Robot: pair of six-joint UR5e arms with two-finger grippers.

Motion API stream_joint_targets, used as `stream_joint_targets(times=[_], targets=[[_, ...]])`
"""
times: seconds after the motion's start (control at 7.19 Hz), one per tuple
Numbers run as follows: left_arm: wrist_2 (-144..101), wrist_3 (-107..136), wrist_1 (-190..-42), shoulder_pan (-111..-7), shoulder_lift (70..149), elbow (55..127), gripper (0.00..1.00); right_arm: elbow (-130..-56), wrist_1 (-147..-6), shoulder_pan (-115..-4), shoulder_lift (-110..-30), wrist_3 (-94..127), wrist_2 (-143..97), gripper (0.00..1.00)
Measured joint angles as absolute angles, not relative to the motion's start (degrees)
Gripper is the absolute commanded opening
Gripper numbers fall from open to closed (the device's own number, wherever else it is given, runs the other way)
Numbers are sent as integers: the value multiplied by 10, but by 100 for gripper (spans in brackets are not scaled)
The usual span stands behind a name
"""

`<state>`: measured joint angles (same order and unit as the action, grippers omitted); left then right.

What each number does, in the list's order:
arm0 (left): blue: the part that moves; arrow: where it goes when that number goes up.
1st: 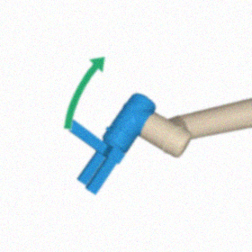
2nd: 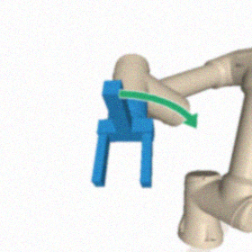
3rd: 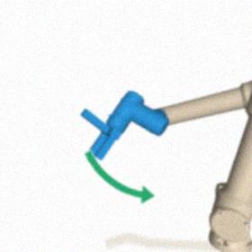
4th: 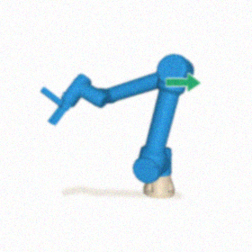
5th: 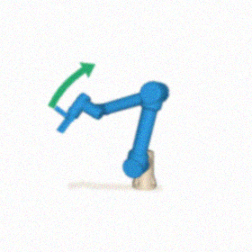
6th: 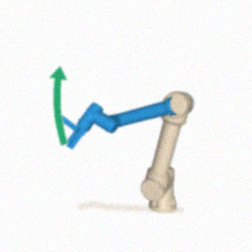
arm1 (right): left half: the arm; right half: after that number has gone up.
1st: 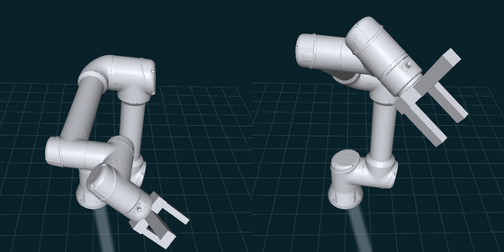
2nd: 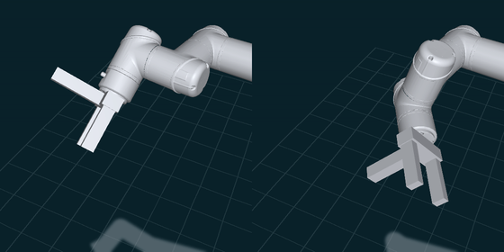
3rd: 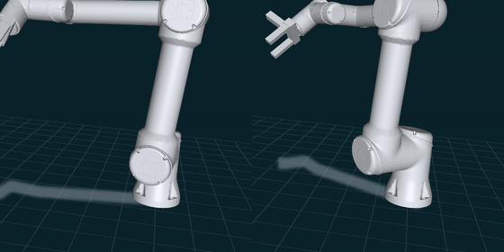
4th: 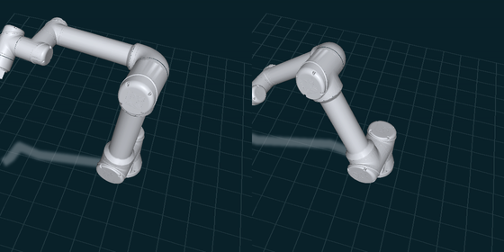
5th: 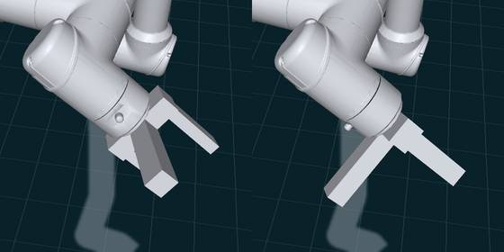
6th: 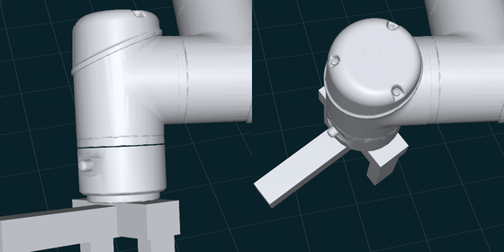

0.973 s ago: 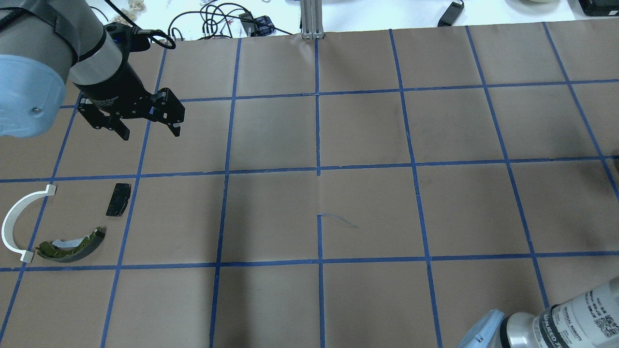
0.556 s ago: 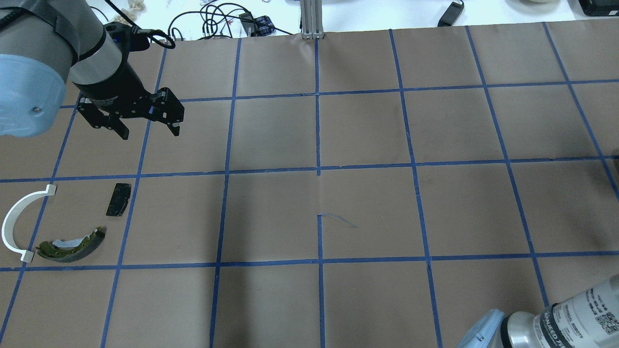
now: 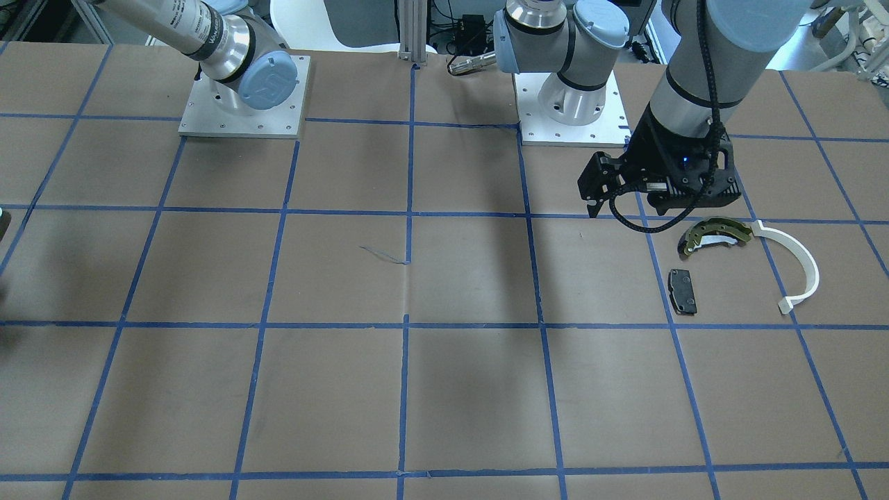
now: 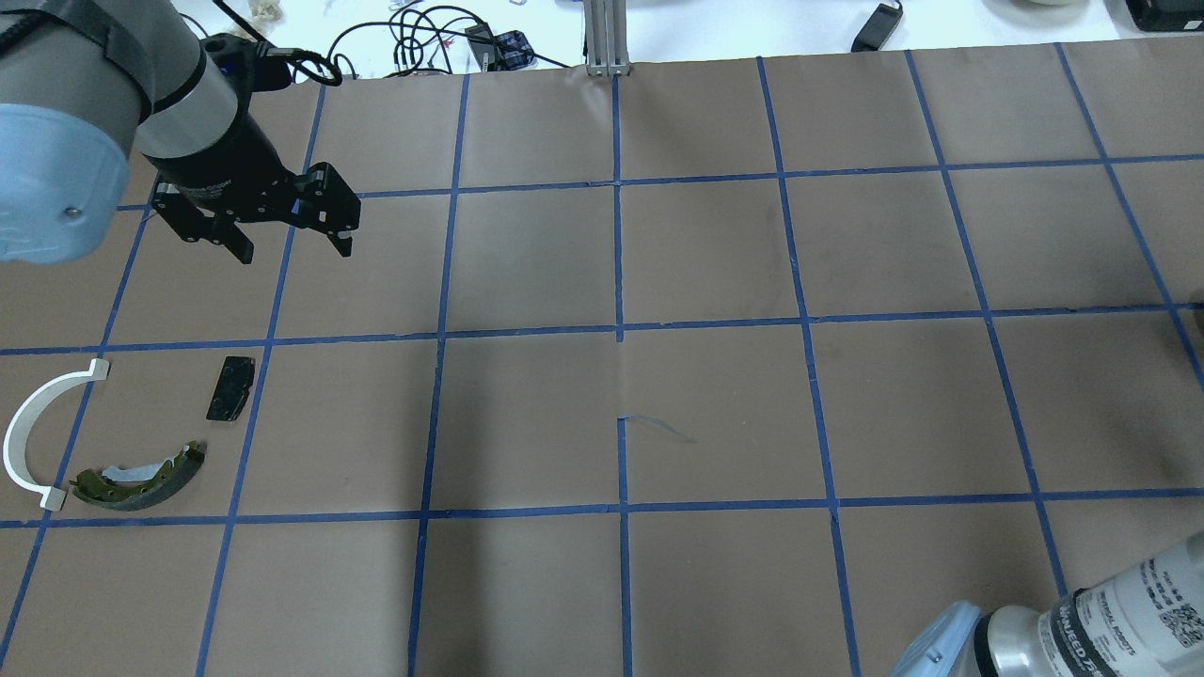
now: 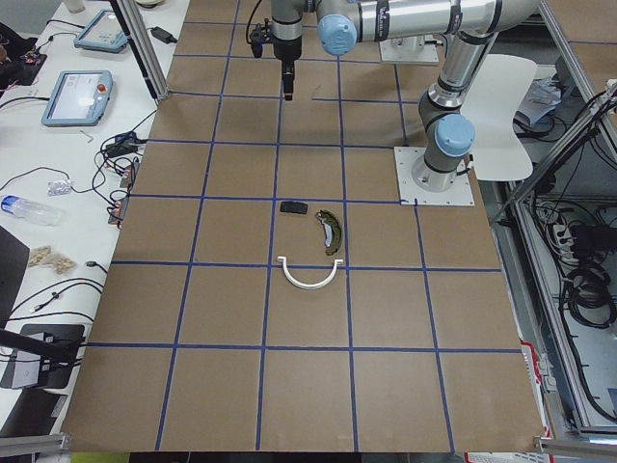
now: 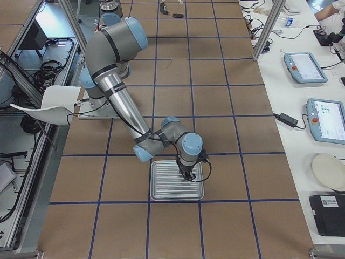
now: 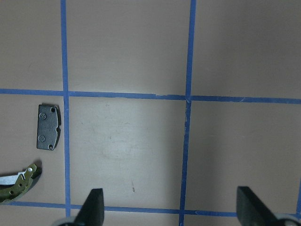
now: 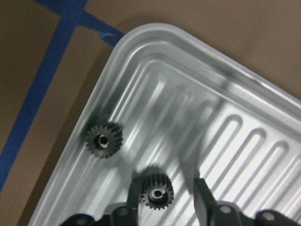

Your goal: Place bearing gear from tray to pile

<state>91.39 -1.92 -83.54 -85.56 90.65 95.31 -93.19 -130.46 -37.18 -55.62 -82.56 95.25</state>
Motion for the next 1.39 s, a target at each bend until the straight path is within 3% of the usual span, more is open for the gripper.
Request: stream_joint_targets(times=[0.28,0.56,0.83,1.11,1.39], targets=[[915,-19,-836,-855,908,952,100,-934,-1307,-372,-556,-821,954,0],[912,-19,-837,-855,907,956,100,-934,-1295,-375,-572,-794,976,0],[913,-19,-842,-856,903,957,100,-937,-1207,-418,-653,-668,1008,0],[913,-18,-855,-858,894,957,100,-940,-1113,-527,-720,-498,1015,0],[914,-18,-862,-857,894,957,100,-943,-1062,-700,-736,-270,1010,0]])
